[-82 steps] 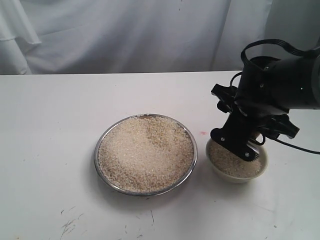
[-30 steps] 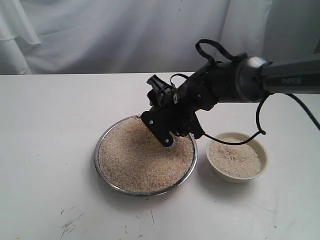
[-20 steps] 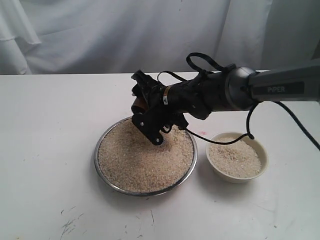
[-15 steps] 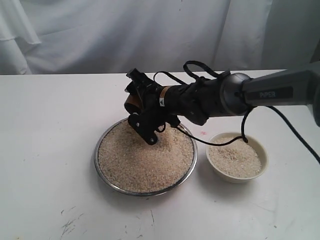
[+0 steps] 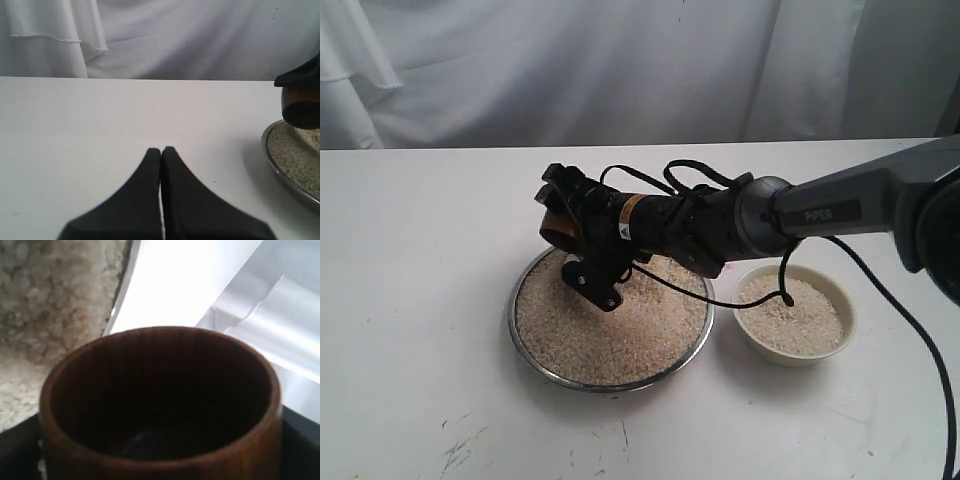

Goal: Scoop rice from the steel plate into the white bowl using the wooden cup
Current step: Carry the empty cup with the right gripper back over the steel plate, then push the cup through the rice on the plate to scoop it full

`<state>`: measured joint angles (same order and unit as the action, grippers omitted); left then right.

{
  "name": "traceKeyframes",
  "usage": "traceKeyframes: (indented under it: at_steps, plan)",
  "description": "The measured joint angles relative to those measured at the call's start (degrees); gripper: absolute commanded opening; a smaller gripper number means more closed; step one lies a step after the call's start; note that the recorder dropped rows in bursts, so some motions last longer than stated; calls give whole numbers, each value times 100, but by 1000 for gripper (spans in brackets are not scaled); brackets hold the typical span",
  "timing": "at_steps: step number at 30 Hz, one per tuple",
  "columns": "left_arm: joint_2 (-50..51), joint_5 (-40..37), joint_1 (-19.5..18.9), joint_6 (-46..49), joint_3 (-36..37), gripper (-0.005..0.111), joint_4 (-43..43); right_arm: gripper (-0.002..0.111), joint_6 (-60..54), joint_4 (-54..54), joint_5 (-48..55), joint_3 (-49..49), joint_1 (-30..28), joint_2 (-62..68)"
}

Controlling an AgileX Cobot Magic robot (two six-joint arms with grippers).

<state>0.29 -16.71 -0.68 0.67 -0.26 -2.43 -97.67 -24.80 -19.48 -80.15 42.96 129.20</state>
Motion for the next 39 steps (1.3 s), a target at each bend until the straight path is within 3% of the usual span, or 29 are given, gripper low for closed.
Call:
traceKeyframes:
  at_steps: [7, 16, 39]
  plan:
    - [0, 0, 0, 0, 0, 0, 0, 0, 0, -701, -42, 0, 32, 134]
    - [0, 0, 0, 0, 0, 0, 0, 0, 145, -1568, 707, -20, 32, 134]
    - [0, 0, 0, 0, 0, 0, 0, 0, 901, -1753, 1760, -20, 103, 1]
